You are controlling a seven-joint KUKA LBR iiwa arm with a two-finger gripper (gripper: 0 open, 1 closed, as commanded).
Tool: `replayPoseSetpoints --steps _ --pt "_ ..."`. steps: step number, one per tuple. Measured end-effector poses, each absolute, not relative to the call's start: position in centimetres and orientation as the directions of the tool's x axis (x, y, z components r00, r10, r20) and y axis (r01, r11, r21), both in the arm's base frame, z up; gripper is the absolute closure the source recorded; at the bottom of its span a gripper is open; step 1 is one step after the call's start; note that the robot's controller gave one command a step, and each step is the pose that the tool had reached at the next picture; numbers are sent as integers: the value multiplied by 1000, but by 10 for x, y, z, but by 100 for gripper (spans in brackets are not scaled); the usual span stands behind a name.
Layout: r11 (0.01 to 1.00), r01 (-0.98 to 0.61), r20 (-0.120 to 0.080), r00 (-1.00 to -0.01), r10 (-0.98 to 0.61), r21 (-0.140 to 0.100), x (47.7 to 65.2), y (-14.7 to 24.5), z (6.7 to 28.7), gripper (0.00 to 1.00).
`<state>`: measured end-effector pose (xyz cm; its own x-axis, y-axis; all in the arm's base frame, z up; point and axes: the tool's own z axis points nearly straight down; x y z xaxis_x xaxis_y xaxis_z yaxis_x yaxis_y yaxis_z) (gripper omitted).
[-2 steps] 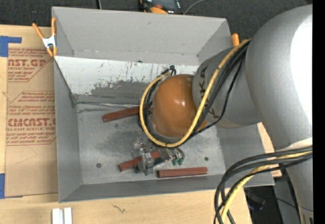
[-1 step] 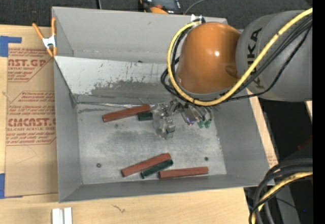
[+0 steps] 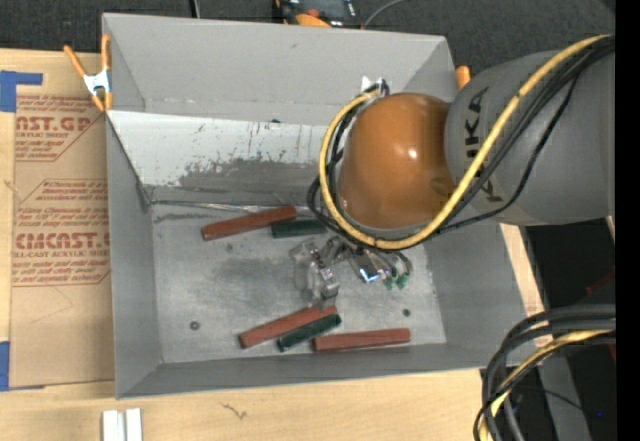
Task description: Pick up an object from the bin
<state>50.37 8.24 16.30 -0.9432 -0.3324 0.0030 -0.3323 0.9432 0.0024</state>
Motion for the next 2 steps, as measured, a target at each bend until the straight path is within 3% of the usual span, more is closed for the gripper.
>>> replayPoseSetpoints --steps 1,2 --pt "944 -331 -1 -944 -331 2 505 82 165 0" --pt "891 -454 -9 -891 -454 -1 487 71 69 0"
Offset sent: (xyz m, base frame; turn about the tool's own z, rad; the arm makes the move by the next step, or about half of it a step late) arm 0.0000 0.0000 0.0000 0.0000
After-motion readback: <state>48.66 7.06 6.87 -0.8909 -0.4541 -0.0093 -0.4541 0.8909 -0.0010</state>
